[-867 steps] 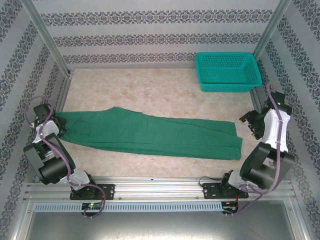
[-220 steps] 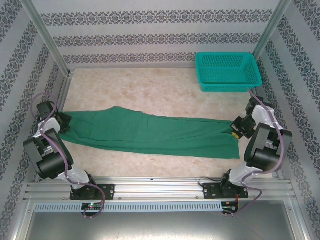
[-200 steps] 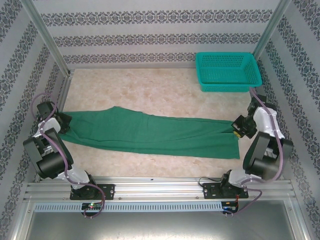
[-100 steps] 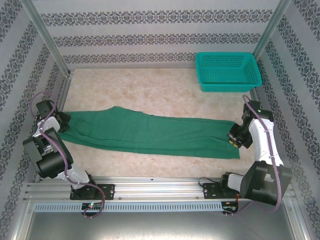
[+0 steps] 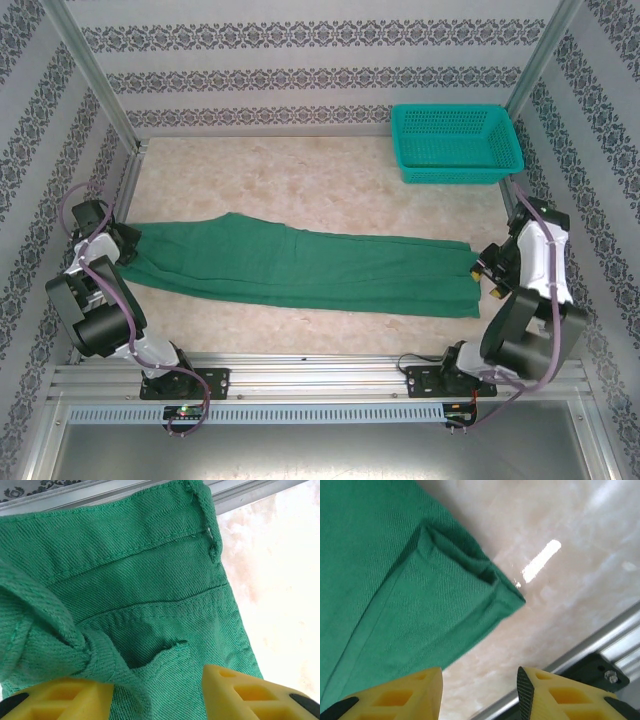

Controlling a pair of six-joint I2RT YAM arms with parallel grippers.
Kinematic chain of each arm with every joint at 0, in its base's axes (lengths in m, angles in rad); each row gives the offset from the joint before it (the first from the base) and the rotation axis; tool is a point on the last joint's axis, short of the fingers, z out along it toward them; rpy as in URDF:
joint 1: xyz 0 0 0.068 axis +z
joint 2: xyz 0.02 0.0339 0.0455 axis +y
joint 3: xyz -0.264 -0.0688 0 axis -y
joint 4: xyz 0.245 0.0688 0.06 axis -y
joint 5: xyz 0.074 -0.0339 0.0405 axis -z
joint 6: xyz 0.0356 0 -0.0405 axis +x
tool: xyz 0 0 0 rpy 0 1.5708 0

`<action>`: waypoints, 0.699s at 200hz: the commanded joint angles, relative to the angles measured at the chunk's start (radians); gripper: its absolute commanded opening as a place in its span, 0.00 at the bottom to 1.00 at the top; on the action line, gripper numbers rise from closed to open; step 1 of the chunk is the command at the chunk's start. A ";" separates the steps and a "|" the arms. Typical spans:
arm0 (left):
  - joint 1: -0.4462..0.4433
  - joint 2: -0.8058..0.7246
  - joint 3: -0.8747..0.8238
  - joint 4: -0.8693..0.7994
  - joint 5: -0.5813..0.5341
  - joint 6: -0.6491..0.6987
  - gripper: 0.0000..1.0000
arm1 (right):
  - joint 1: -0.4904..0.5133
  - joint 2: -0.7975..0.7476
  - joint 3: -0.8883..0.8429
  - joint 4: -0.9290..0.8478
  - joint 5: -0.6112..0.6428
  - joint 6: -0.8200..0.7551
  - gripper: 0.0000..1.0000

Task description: Roll up the long pants

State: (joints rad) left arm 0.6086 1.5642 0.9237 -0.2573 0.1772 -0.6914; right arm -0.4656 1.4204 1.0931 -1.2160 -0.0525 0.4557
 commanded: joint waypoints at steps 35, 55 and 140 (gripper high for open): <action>-0.001 0.028 0.004 0.032 0.027 0.006 0.48 | -0.014 0.279 0.164 0.170 -0.043 0.039 0.45; -0.001 0.025 0.006 0.026 0.021 0.007 0.48 | -0.004 0.366 0.218 0.191 -0.050 0.054 0.44; -0.001 0.009 0.006 0.008 -0.009 0.000 0.00 | 0.151 0.442 0.203 0.260 -0.144 0.082 0.00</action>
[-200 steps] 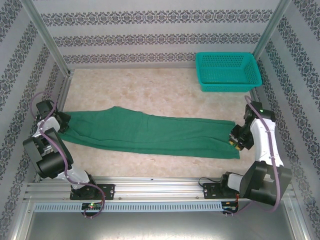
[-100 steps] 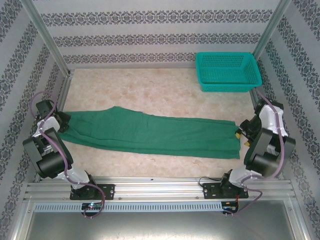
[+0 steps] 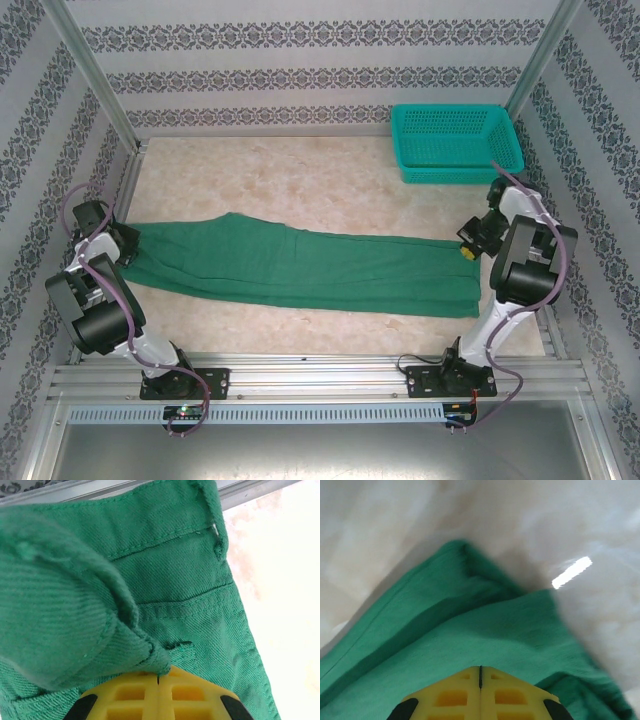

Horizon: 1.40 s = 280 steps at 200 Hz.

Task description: Roll up the long pants

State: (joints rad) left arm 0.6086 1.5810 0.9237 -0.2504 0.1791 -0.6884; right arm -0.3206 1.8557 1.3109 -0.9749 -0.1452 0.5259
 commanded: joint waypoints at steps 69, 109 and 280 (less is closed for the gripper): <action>0.000 0.011 0.009 -0.016 -0.052 -0.002 0.00 | 0.021 0.144 0.017 0.067 -0.074 0.011 0.00; -0.005 -0.017 0.013 -0.036 -0.042 0.015 0.36 | 0.031 0.195 0.091 0.037 -0.075 0.013 0.00; -0.327 0.011 0.053 -0.023 0.056 0.124 0.11 | 0.278 -0.056 -0.071 0.022 -0.025 -0.074 0.05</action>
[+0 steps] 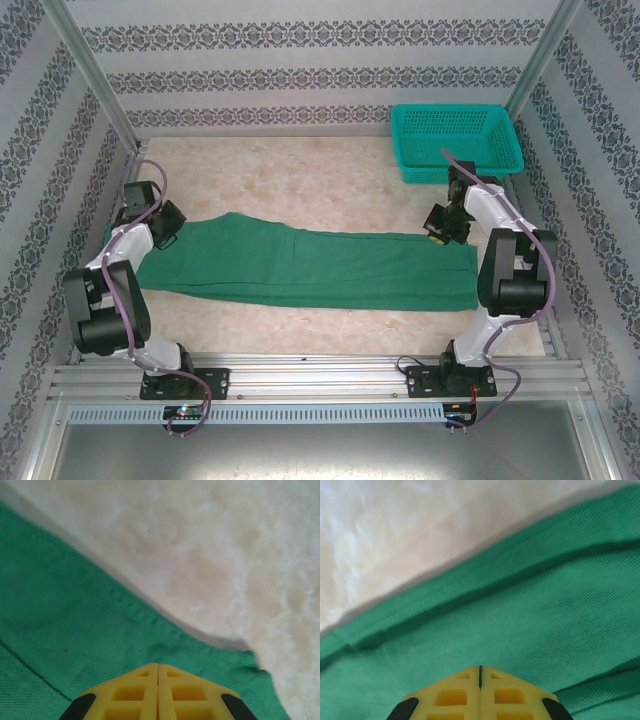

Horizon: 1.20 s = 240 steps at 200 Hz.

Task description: Roll up the long pants

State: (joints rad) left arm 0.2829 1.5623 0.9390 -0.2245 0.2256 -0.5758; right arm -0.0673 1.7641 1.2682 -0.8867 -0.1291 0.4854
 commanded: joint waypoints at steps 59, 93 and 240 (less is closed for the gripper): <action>-0.002 0.132 0.080 -0.095 0.001 0.013 0.06 | 0.029 0.141 0.007 -0.117 -0.003 -0.062 0.05; -0.002 0.134 0.062 -0.092 -0.044 0.012 0.06 | 0.028 0.221 0.096 -0.173 0.075 -0.067 0.05; -0.019 0.351 0.231 -0.053 -0.108 -0.094 0.15 | -0.005 0.595 0.702 -0.304 0.143 -0.064 0.04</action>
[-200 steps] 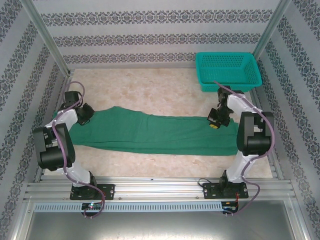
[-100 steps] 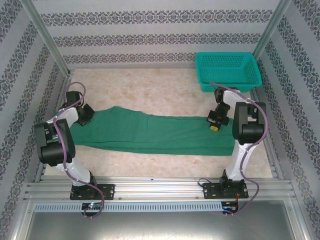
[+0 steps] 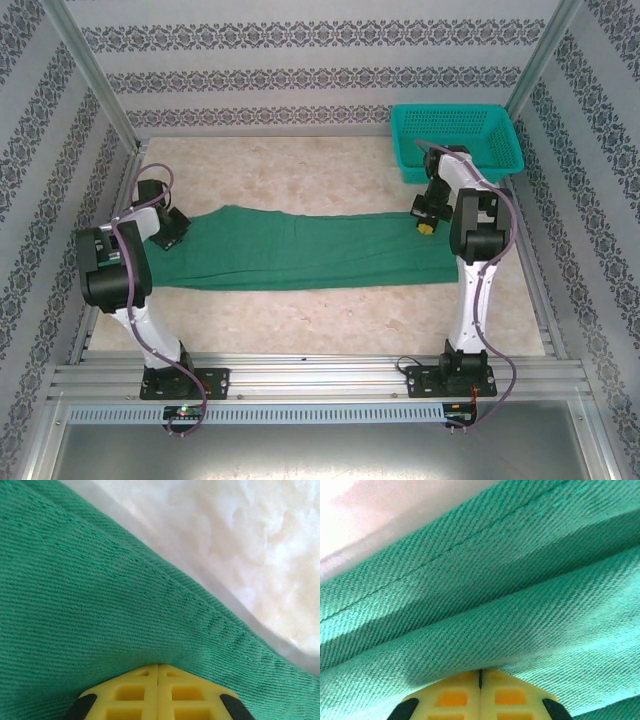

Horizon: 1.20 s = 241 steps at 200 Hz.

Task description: Roll up the long pants

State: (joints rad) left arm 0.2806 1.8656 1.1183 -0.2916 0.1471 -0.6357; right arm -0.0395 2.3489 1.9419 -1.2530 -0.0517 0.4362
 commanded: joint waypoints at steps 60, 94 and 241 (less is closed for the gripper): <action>-0.040 -0.040 0.042 -0.002 -0.024 -0.012 0.36 | -0.223 -0.338 -0.207 0.132 0.049 0.024 0.63; -0.040 -0.021 0.036 0.009 -0.016 0.007 0.37 | -0.257 -0.320 -0.290 0.123 0.045 0.009 0.63; -0.040 0.010 0.049 -0.007 0.008 0.030 0.35 | -0.251 -0.453 -0.511 0.163 0.080 -0.015 0.00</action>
State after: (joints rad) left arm 0.2485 1.8618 1.1656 -0.2901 0.1535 -0.6312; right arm -0.2935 2.0083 1.4879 -1.0492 -0.0158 0.4374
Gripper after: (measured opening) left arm 0.348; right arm 0.065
